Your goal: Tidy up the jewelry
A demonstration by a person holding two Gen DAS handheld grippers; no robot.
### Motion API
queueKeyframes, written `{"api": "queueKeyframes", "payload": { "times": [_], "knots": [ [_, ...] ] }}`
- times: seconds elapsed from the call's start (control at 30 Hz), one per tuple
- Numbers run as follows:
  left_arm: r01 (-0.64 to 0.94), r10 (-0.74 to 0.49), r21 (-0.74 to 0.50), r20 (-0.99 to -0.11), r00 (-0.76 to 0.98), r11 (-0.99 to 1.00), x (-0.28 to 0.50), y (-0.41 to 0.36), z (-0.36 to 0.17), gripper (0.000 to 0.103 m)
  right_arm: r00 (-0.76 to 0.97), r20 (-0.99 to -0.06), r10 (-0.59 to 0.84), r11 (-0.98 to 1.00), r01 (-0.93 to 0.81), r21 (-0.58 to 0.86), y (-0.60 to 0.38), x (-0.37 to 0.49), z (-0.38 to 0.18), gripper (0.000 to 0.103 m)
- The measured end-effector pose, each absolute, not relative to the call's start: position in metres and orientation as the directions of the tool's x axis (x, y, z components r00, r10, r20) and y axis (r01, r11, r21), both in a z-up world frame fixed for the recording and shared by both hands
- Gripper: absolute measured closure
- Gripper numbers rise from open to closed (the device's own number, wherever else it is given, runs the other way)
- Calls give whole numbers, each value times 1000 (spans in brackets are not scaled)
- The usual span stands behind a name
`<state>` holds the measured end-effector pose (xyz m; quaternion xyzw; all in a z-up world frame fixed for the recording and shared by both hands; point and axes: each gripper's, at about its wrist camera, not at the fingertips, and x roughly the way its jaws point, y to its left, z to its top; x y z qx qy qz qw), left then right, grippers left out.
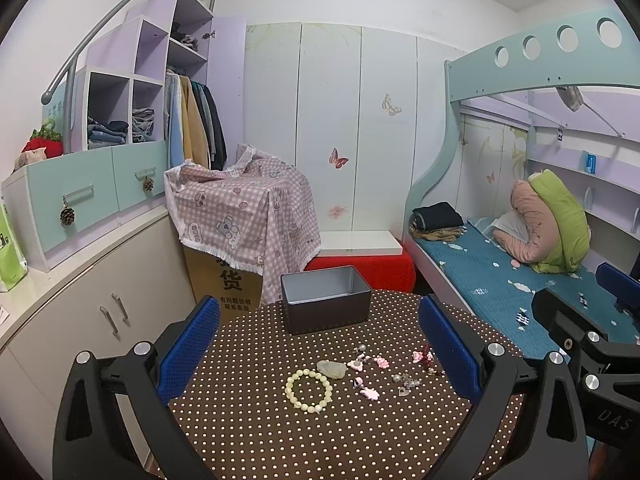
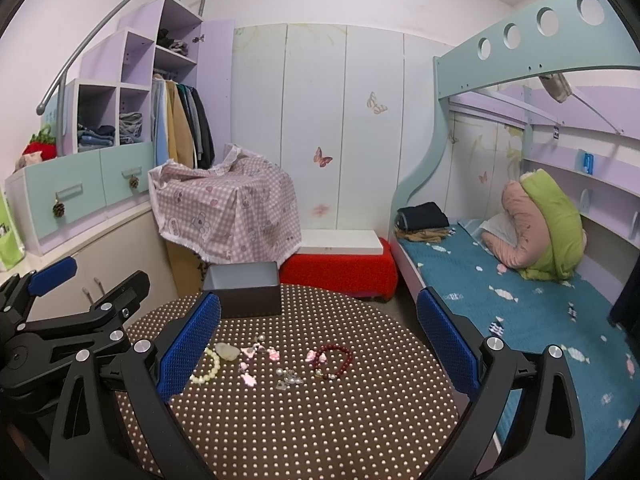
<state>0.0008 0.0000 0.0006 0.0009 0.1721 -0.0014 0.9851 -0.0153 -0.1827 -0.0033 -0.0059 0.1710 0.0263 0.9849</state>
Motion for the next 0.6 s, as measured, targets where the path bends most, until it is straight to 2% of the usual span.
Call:
{"api": "queueKeyframes", "payload": {
  "times": [0.6],
  "knots": [
    [3, -1, 4, -341, 940, 1000, 2, -7, -5, 7, 939, -340, 52, 999, -55, 1, -179, -15, -5, 8]
  ]
}}
